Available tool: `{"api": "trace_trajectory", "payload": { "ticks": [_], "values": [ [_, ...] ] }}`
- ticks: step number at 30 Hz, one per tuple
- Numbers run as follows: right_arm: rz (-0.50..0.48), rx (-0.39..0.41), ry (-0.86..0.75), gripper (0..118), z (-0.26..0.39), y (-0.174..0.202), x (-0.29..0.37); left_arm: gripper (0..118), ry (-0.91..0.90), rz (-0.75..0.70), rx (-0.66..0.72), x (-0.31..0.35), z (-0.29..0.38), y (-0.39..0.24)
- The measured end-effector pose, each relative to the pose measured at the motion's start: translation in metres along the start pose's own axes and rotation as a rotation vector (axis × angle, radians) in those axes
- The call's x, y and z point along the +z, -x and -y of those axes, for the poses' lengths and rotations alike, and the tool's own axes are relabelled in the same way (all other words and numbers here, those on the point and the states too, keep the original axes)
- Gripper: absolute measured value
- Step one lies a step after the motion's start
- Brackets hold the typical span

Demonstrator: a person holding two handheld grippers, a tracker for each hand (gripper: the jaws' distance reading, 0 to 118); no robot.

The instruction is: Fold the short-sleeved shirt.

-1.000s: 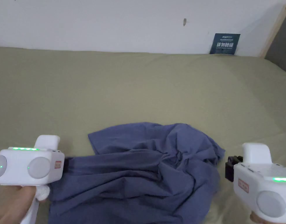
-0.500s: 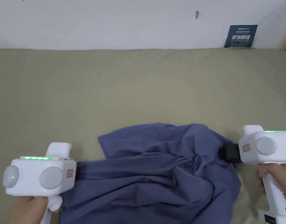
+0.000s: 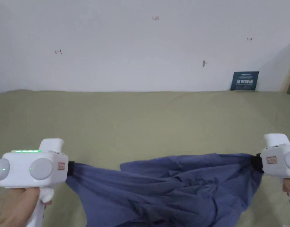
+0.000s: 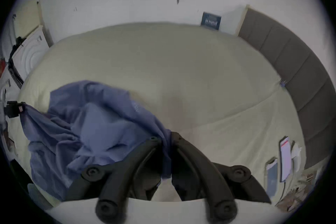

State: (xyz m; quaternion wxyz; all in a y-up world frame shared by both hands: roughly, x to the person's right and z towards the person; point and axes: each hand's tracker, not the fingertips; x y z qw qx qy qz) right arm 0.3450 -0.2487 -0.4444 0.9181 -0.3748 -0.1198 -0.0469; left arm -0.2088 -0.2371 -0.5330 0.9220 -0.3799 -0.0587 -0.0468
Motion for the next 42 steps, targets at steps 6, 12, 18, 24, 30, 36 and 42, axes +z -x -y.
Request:
{"api": "trace_trajectory", "payload": {
  "ticks": [6,12,18,24,30,36,42],
  "values": [
    [0.020,0.020,-0.154,8,-0.036,-0.009,0.092,2,-0.146,-0.096,0.034,0.093,-0.042,0.039],
    [0.039,0.031,-0.277,8,-0.089,0.007,0.145,2,-0.262,-0.197,0.002,0.151,-0.093,0.037],
    [0.080,0.038,-0.363,8,-0.156,0.015,0.165,2,-0.340,-0.270,0.018,0.168,-0.159,0.027],
    [0.126,0.022,-0.398,8,-0.224,0.019,0.147,2,-0.361,-0.325,0.025,0.143,-0.223,0.012],
    [0.159,-0.017,-0.432,8,-0.258,0.028,0.092,2,-0.387,-0.361,0.064,0.089,-0.259,0.002],
    [0.181,0.004,-0.392,8,-0.247,0.039,0.015,2,-0.354,-0.374,0.062,0.013,-0.250,-0.003],
    [0.187,0.010,-0.256,8,-0.186,0.038,-0.071,2,-0.211,-0.324,0.026,-0.067,-0.188,-0.006]
  ]
}}
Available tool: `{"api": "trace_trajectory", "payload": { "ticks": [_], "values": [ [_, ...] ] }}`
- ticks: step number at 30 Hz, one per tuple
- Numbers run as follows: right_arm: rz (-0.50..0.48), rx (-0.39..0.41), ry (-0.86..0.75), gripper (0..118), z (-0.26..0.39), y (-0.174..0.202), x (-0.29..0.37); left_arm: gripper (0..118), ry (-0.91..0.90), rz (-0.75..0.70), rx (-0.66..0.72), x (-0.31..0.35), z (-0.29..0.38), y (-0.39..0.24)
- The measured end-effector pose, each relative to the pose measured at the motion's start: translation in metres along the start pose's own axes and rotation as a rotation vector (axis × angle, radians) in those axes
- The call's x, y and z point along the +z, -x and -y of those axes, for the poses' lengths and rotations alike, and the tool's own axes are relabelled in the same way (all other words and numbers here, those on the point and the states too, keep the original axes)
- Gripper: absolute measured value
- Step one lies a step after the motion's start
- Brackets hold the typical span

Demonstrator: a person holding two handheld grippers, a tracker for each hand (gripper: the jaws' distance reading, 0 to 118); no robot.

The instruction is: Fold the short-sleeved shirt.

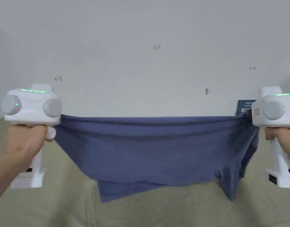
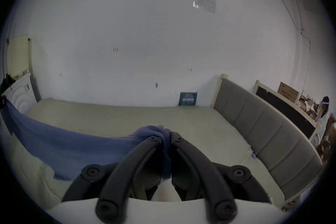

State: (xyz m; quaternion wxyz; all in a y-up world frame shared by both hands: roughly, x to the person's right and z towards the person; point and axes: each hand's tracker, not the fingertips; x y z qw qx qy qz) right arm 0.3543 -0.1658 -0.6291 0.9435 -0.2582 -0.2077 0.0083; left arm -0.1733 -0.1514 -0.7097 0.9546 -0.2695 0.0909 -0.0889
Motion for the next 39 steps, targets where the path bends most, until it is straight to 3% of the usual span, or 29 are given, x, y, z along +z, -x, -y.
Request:
{"api": "trace_trajectory", "payload": {
  "ticks": [9,17,26,39],
  "values": [
    [-0.026,0.013,0.115,8,0.128,-0.016,0.007,2,0.099,0.068,-0.076,0.003,0.120,-0.002],
    [-0.107,-0.080,0.169,8,0.212,-0.065,0.106,2,0.139,0.155,-0.052,0.086,0.191,0.041],
    [-0.134,-0.061,0.249,8,0.312,-0.088,0.208,2,0.247,0.242,-0.027,0.161,0.294,0.086],
    [-0.106,-0.072,0.370,8,0.355,-0.075,0.189,2,0.360,0.274,-0.003,0.138,0.342,0.086]
  ]
}}
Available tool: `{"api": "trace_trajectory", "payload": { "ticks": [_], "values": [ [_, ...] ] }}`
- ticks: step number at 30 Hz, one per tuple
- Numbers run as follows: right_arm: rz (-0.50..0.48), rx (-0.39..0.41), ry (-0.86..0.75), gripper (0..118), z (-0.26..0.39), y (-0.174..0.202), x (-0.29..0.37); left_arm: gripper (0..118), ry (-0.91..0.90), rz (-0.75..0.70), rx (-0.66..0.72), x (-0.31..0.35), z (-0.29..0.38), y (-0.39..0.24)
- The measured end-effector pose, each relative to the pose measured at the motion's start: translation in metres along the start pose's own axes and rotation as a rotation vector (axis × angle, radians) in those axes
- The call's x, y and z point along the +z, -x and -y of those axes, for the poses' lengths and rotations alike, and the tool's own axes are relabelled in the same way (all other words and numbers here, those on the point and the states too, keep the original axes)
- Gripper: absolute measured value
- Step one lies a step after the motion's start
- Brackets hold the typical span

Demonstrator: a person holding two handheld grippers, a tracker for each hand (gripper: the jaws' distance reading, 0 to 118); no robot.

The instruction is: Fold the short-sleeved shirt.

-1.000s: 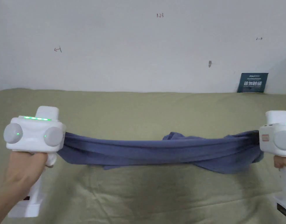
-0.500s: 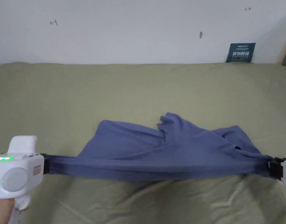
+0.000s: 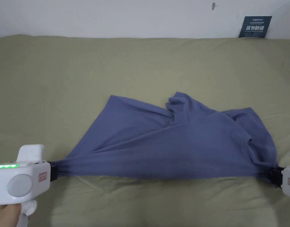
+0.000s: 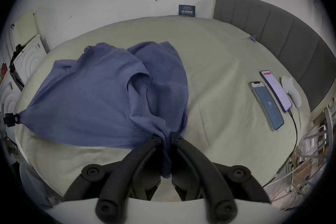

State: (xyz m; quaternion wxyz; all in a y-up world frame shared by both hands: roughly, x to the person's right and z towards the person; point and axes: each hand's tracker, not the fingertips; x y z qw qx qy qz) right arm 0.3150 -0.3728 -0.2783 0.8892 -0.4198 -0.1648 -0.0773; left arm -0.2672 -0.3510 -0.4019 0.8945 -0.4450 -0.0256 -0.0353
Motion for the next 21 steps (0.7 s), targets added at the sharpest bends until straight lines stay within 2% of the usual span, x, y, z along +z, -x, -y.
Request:
{"api": "trace_trajectory", "payload": {
  "ticks": [3,4,6,7,8,9,11,12,13,14,15,16,18,21],
  "values": [
    [0.006,0.018,-0.008,12,-0.002,0.001,0.005,4,-0.006,0.009,-0.011,0.004,0.003,0.000],
    [0.015,0.017,-0.013,22,-0.005,0.003,0.011,15,-0.016,0.012,-0.014,0.008,0.002,0.001],
    [0.027,0.027,-0.032,98,-0.008,0.004,0.013,98,-0.044,0.028,-0.026,0.015,0.004,0.003],
    [0.026,0.043,-0.053,118,-0.009,0.008,0.018,118,-0.036,0.029,-0.025,0.016,0.004,0.003],
    [0.017,0.061,-0.175,110,-0.013,0.016,0.035,113,-0.072,0.036,-0.039,0.029,0.007,0.001],
    [0.007,0.109,-0.159,110,-0.015,0.028,0.042,109,-0.075,0.026,-0.020,0.034,0.006,0.001],
    [-0.028,0.150,-0.168,114,-0.011,0.073,0.075,104,-0.092,0.026,-0.012,0.043,0.009,-0.003],
    [-0.059,0.151,-0.191,107,-0.008,0.090,0.085,95,-0.104,0.040,-0.015,0.048,0.012,-0.006],
    [-0.098,0.144,-0.203,85,-0.005,0.107,0.093,79,-0.109,0.044,-0.027,0.045,0.017,-0.007],
    [-0.146,0.147,-0.208,31,0.002,0.113,0.078,32,-0.116,0.043,-0.043,0.047,0.022,-0.012],
    [-0.161,0.158,-0.214,0,0.009,0.128,0.069,0,-0.114,0.040,-0.066,0.048,0.026,-0.015],
    [-0.160,0.147,-0.232,0,0.020,0.144,0.067,0,-0.102,0.046,-0.066,0.046,0.032,-0.015],
    [-0.206,0.225,-0.222,0,0.035,0.166,0.056,0,-0.045,0.125,-0.060,0.035,0.045,-0.005],
    [-0.255,0.223,-0.201,0,0.052,0.189,0.046,0,-0.031,0.100,-0.063,0.024,0.048,0.002]
  ]
}}
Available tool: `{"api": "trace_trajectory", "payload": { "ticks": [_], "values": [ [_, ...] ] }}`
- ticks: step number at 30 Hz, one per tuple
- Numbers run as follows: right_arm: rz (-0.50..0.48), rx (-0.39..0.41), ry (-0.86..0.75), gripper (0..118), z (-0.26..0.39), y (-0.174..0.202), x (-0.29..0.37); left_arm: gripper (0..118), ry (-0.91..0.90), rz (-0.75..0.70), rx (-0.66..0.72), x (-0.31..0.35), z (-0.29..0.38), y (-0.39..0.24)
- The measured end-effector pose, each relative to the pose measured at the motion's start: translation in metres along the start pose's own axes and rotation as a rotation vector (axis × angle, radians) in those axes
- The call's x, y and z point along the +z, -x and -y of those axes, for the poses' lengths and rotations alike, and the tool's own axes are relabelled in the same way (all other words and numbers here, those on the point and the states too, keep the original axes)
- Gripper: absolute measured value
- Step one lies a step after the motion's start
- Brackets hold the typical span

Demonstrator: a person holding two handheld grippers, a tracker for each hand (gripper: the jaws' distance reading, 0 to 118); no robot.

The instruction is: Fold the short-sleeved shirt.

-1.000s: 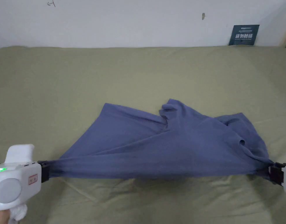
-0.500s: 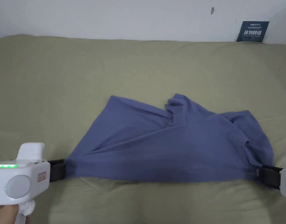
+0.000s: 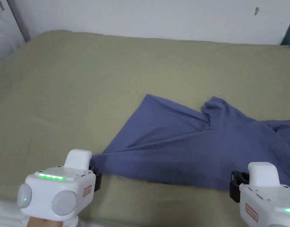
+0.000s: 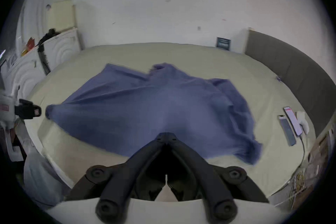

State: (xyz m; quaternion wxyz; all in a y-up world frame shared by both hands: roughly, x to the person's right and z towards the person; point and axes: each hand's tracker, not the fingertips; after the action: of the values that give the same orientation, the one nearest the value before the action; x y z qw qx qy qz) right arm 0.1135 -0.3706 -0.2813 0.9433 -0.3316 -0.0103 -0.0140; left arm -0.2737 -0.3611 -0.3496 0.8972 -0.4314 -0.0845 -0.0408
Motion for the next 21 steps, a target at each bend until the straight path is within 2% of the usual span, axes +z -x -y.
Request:
{"api": "trace_trajectory", "payload": {
  "ticks": [4,10,11,12,13,14,16,18,19,20,21],
  "values": [
    [-0.011,0.045,0.019,0,-0.016,0.027,0.006,0,-0.016,-0.034,0.021,-0.003,-0.005,0.018],
    [-0.049,0.050,0.029,0,-0.019,0.024,-0.007,3,-0.028,-0.027,0.109,-0.011,-0.031,0.047],
    [-0.047,0.054,0.032,0,-0.020,0.023,-0.008,18,-0.010,-0.017,0.113,-0.016,-0.036,0.049],
    [-0.046,0.054,0.034,0,-0.020,0.022,-0.010,49,0.019,0.016,0.102,-0.018,-0.042,0.049],
    [-0.046,0.054,0.031,0,-0.019,0.023,-0.008,90,0.053,0.042,0.092,-0.025,-0.046,0.049],
    [-0.048,0.045,0.037,0,-0.019,0.022,-0.008,118,0.081,0.051,0.090,-0.033,-0.046,0.044],
    [-0.047,0.039,0.047,0,-0.017,0.019,-0.011,111,0.074,0.050,0.084,-0.050,-0.049,0.045],
    [-0.038,0.046,0.060,0,-0.015,0.017,-0.013,97,0.080,0.007,0.062,-0.062,-0.048,0.038],
    [-0.035,0.045,0.063,0,-0.014,0.015,-0.013,81,0.082,0.014,0.060,-0.066,-0.047,0.035],
    [-0.028,0.044,0.068,0,-0.013,0.012,-0.014,44,0.086,0.024,0.064,-0.068,-0.048,0.037],
    [-0.030,0.039,0.075,0,-0.011,0.008,-0.017,23,0.089,0.032,0.063,-0.069,-0.046,0.034]
  ]
}}
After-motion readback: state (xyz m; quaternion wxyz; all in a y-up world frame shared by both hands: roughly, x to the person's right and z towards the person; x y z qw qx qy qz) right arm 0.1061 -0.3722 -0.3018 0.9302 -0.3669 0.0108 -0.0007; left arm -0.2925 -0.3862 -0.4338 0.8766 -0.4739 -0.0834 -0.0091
